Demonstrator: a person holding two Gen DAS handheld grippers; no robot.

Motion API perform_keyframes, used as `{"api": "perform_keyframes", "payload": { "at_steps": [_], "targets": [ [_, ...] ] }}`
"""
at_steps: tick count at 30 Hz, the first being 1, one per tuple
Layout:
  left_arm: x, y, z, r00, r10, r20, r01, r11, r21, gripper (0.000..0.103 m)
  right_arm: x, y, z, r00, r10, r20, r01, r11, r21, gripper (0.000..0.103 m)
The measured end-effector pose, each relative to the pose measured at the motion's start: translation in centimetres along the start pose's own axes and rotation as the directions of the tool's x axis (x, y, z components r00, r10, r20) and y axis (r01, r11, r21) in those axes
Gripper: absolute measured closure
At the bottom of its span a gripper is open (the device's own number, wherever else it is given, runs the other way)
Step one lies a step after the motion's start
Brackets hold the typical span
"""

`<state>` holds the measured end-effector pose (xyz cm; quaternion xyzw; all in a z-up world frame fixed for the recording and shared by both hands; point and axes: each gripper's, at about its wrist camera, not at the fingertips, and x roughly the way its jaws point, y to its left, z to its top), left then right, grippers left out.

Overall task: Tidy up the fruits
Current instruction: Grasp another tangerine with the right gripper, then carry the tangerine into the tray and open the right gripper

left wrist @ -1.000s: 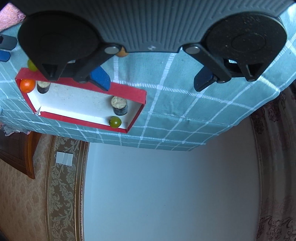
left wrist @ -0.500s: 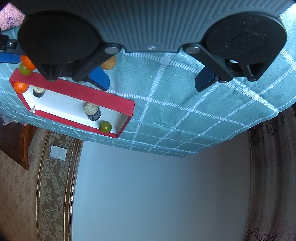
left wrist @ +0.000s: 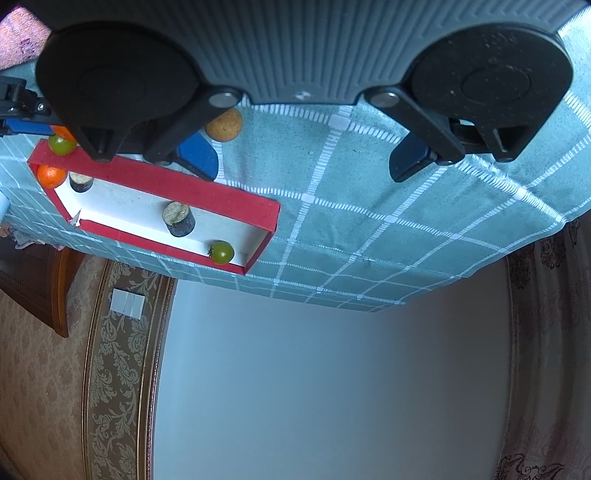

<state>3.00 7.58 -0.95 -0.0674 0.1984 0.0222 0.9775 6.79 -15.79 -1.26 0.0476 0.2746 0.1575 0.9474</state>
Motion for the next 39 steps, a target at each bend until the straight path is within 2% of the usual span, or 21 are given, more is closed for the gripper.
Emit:
{"api": "perform_keyframes", "payload": {
  "at_steps": [5, 8, 14, 19, 22, 24, 25, 27, 30, 35, 38, 39],
  "targets": [
    [0.1, 0.0, 0.0, 1.000, 0.001, -0.005, -0.001, 1.000, -0.001, 0.004, -1.7, 0.5, 1.0, 0.998, 0.036, 0.056, -0.037, 0.999, 0.009, 0.063],
    [0.1, 0.0, 0.0, 1.000, 0.002, -0.004, -0.002, 1.000, 0.001, 0.004, -1.8, 0.6, 2.9, 0.994, 0.013, 0.106, -0.011, 1.000, -0.018, 0.063],
    [0.0, 0.0, 0.0, 1.000, 0.004, -0.002, -0.004, 1.000, 0.000, 0.004, 2.4, -0.1, 6.6, 0.993, -0.062, 0.103, 0.069, 0.995, -0.067, 0.063],
    [0.0, 0.0, 0.0, 1.000, -0.002, -0.006, 0.002, 1.000, -0.001, 0.004, 5.6, -0.6, 7.3, 0.994, -0.091, 0.055, 0.095, 0.992, -0.085, 0.061],
    [-0.1, 0.1, -0.1, 1.000, -0.003, -0.003, 0.003, 1.000, -0.002, 0.004, 6.4, -1.1, 7.0, 0.993, -0.117, 0.024, 0.118, 0.991, -0.065, 0.061],
    [-0.1, 0.1, -0.1, 1.000, -0.004, -0.002, 0.004, 1.000, -0.004, 0.004, 5.3, -1.5, 6.5, 0.993, -0.109, 0.055, 0.111, 0.993, -0.028, 0.060],
    [-0.1, 0.1, -0.1, 1.000, -0.005, -0.002, 0.005, 1.000, -0.004, 0.004, 4.5, -1.6, 6.3, 0.992, -0.105, 0.074, 0.106, 0.994, -0.020, 0.057],
    [0.0, 0.1, -0.1, 1.000, -0.005, -0.005, 0.005, 1.000, -0.001, 0.004, 2.3, -2.0, 5.8, 0.988, -0.103, 0.114, 0.103, 0.995, 0.007, 0.041],
    [0.0, 0.0, 0.0, 1.000, -0.007, -0.006, 0.007, 1.000, 0.000, 0.004, -1.1, -3.0, 4.6, 0.982, -0.088, 0.169, 0.079, 0.995, 0.057, 0.041],
    [0.0, -0.4, 0.0, 1.000, -0.007, -0.004, 0.007, 1.000, 0.027, 0.005, -5.0, -4.7, 0.9, 0.978, -0.081, 0.190, 0.057, 0.990, 0.133, 0.040],
    [-0.1, -0.7, 0.0, 1.000, -0.013, -0.011, 0.013, 0.998, 0.061, 0.015, -5.6, -5.6, -1.0, 0.980, -0.070, 0.184, 0.034, 0.981, 0.191, 0.040],
    [-0.2, -0.8, 0.0, 1.000, -0.015, -0.018, 0.017, 0.997, 0.079, 0.024, -5.6, -5.7, -1.5, 0.979, -0.069, 0.191, 0.031, 0.980, 0.199, 0.040]
  ]
}}
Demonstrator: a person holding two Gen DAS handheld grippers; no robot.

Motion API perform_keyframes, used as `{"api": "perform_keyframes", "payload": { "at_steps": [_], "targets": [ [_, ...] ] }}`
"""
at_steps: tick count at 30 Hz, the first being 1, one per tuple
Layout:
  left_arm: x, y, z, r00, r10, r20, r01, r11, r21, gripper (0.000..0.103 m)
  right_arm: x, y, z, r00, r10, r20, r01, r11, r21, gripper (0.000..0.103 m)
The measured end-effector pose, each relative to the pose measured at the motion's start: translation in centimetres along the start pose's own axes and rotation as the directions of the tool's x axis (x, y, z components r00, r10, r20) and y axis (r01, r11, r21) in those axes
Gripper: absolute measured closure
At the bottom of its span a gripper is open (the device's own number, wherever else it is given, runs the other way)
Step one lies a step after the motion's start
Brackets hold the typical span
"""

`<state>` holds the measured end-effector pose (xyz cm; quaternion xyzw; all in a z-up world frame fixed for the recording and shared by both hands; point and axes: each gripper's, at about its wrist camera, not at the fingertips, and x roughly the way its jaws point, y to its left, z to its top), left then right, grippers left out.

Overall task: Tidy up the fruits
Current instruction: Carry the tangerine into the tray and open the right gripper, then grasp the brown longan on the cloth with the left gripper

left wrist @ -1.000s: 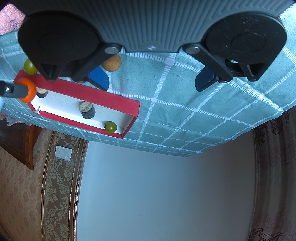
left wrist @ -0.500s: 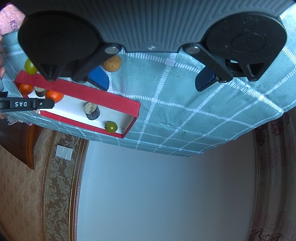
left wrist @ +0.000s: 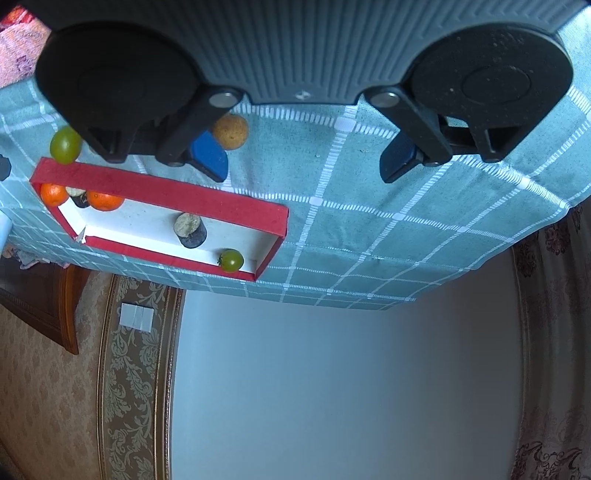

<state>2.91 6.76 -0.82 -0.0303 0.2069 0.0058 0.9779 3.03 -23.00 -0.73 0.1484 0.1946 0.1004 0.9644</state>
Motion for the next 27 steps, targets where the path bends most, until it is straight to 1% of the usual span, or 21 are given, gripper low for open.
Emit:
{"api": "perform_keyframes", "payload": {
  "at_steps": [1, 2, 5, 8, 10, 14, 18, 21, 23, 26, 27],
  "targets": [
    [-0.1, -0.1, 0.0, 1.000, -0.003, -0.008, 0.003, 1.000, 0.014, 0.034, 0.0, -0.2, -0.3, 1.000, -0.003, 0.004, 0.003, 1.000, 0.008, 0.040],
    [-0.2, -0.1, 0.0, 1.000, -0.008, -0.021, 0.008, 1.000, 0.030, 0.037, 0.1, -0.6, -0.4, 1.000, 0.008, -0.008, -0.007, 0.999, 0.038, 0.040],
    [-0.7, -0.2, -0.3, 0.999, -0.037, -0.038, 0.040, 0.995, 0.090, 0.038, 0.4, -1.4, -0.4, 0.999, 0.028, -0.016, -0.027, 0.995, 0.094, 0.040],
    [-1.2, -0.7, -0.5, 0.998, -0.059, -0.025, 0.063, 0.987, 0.150, 0.037, 0.9, -2.1, -0.5, 0.997, 0.050, -0.050, -0.043, 0.990, 0.134, 0.040],
    [-0.9, -1.5, -0.4, 0.997, -0.068, -0.031, 0.072, 0.980, 0.184, 0.037, 1.1, -2.4, -0.6, 0.997, 0.056, -0.058, -0.046, 0.988, 0.150, 0.040],
    [0.3, -3.0, -0.5, 0.995, -0.068, -0.072, 0.082, 0.971, 0.226, 0.037, 0.9, -2.7, -0.8, 0.997, 0.064, -0.050, -0.055, 0.984, 0.172, 0.040],
    [1.2, -3.9, -0.6, 0.992, -0.074, -0.099, 0.096, 0.966, 0.241, 0.037, 0.9, -3.0, -0.8, 0.997, 0.065, -0.047, -0.055, 0.981, 0.188, 0.040],
    [1.7, -4.1, -0.7, 0.991, -0.066, -0.112, 0.092, 0.966, 0.241, 0.039, 0.9, -3.0, -0.8, 0.997, 0.068, -0.048, -0.058, 0.980, 0.189, 0.040],
    [2.2, -3.9, -0.5, 0.989, -0.066, -0.134, 0.095, 0.970, 0.224, 0.043, 0.8, -3.0, -0.8, 0.996, 0.070, -0.047, -0.060, 0.980, 0.191, 0.040],
    [2.9, -3.6, -0.5, 0.981, -0.077, -0.179, 0.113, 0.973, 0.200, 0.056, 0.8, -3.1, -0.7, 0.996, 0.072, -0.047, -0.062, 0.979, 0.195, 0.040],
    [3.0, -3.5, -0.5, 0.979, -0.084, -0.186, 0.120, 0.974, 0.193, 0.063, 0.8, -3.1, -0.7, 0.996, 0.073, -0.047, -0.062, 0.979, 0.196, 0.040]
  ]
}}
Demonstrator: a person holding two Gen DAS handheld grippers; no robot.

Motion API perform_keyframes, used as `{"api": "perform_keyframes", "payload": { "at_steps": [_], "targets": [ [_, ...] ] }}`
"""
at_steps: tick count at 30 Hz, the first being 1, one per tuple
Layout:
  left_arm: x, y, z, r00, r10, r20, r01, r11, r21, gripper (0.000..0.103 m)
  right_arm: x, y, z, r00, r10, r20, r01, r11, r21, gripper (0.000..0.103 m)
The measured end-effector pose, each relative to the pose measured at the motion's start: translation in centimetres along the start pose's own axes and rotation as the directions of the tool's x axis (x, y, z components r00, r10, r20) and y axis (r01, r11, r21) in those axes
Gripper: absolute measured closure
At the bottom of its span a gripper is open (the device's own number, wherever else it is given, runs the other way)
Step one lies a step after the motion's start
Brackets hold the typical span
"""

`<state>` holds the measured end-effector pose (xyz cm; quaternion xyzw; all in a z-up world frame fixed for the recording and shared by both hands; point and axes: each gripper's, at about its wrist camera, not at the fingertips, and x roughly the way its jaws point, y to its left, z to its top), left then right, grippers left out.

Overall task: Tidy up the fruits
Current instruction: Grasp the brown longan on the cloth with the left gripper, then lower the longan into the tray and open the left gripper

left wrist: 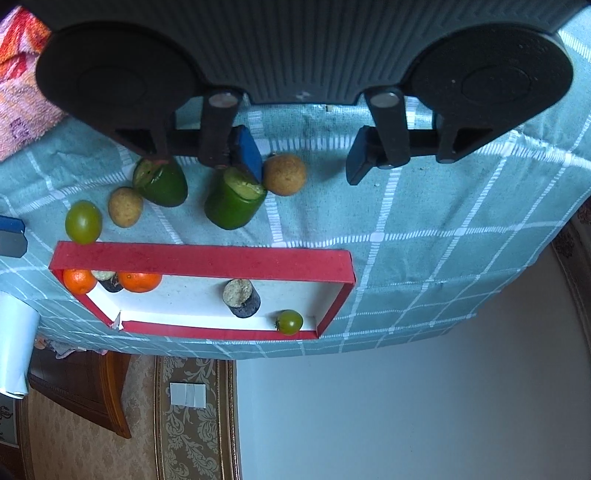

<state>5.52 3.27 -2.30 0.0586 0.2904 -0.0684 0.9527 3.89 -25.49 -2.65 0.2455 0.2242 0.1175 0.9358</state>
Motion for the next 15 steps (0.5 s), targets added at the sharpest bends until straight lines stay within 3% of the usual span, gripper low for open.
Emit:
{"api": "perform_keyframes", "payload": {
  "at_steps": [6, 15],
  "targets": [
    [-0.2, -0.3, -0.2, 1.000, -0.010, 0.009, 0.010, 1.000, 0.012, 0.079, 0.0, -0.1, 0.0, 1.000, -0.003, 0.005, 0.003, 1.000, 0.009, 0.040],
    [-1.9, -0.4, 0.3, 0.998, -0.009, 0.057, 0.008, 1.000, 0.019, 0.079, -0.1, -0.1, 0.0, 1.000, -0.005, 0.013, 0.005, 1.000, 0.013, 0.040]
  ]
}}
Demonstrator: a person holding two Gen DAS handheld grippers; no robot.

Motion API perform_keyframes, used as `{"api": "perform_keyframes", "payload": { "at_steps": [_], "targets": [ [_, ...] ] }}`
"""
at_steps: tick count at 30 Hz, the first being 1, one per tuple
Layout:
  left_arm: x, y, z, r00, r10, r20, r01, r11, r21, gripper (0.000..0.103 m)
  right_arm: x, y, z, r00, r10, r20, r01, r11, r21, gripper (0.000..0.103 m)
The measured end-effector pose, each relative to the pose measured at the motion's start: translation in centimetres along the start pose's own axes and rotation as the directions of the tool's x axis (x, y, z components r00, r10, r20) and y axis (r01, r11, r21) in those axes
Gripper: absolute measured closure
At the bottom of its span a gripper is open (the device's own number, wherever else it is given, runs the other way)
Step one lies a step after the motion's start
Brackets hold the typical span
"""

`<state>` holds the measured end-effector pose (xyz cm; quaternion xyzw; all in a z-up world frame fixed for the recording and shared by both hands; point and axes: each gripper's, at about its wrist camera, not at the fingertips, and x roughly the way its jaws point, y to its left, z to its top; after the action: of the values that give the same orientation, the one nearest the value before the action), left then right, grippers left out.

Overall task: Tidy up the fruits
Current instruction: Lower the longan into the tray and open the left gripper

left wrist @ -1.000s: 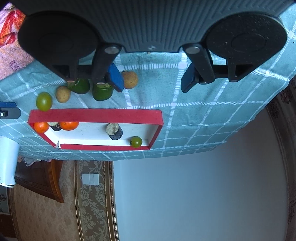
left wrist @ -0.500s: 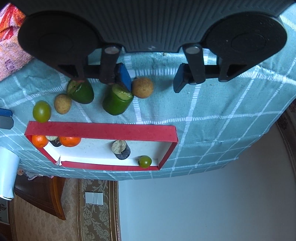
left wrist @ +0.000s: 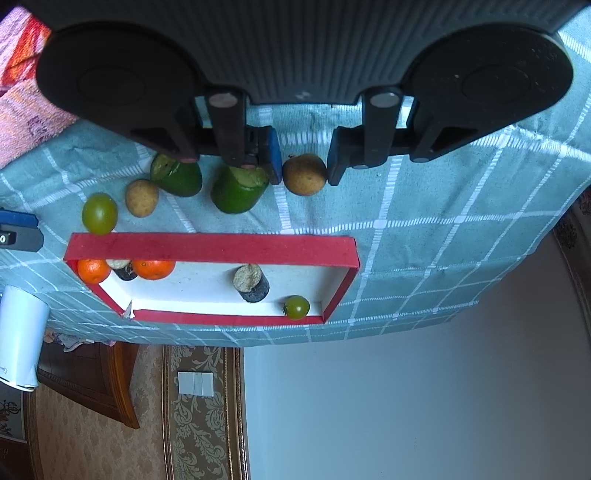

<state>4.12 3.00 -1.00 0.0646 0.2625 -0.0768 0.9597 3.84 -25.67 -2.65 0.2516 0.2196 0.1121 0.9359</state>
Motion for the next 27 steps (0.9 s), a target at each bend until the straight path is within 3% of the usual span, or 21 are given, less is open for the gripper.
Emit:
{"api": "perform_keyframes", "payload": {
  "at_steps": [5, 14, 17, 19, 21, 27],
  "targets": [
    [0.9, -0.5, 3.2, 0.999, 0.008, 0.042, -0.009, 1.000, 0.025, 0.079, 0.0, 0.0, 0.0, 1.000, 0.002, -0.001, -0.002, 1.000, -0.001, 0.040],
    [8.4, -0.5, 8.5, 0.996, 0.084, 0.017, -0.084, 0.996, -0.005, 0.078, 0.0, -0.2, 0.0, 1.000, 0.006, 0.001, -0.006, 1.000, 0.011, 0.040],
    [9.9, -0.4, 8.7, 0.995, 0.103, -0.005, -0.103, 0.995, -0.015, 0.057, 0.0, -0.3, 0.0, 1.000, 0.009, -0.003, -0.009, 1.000, 0.012, 0.040],
    [9.8, -0.2, 8.3, 0.993, 0.119, 0.004, -0.119, 0.993, -0.028, 0.026, 0.1, -0.3, 0.0, 1.000, 0.010, -0.005, -0.010, 1.000, 0.012, 0.040],
    [9.0, 0.0, 7.8, 0.991, 0.132, 0.024, -0.131, 0.991, -0.035, 0.015, 0.1, -0.3, 0.0, 1.000, 0.012, -0.006, -0.012, 1.000, 0.013, 0.039],
    [4.4, 1.0, 5.7, 0.987, 0.156, 0.036, -0.153, 0.985, -0.077, 0.003, 0.1, -0.3, 0.0, 1.000, 0.019, -0.003, -0.019, 1.000, 0.015, 0.039]
  ]
}}
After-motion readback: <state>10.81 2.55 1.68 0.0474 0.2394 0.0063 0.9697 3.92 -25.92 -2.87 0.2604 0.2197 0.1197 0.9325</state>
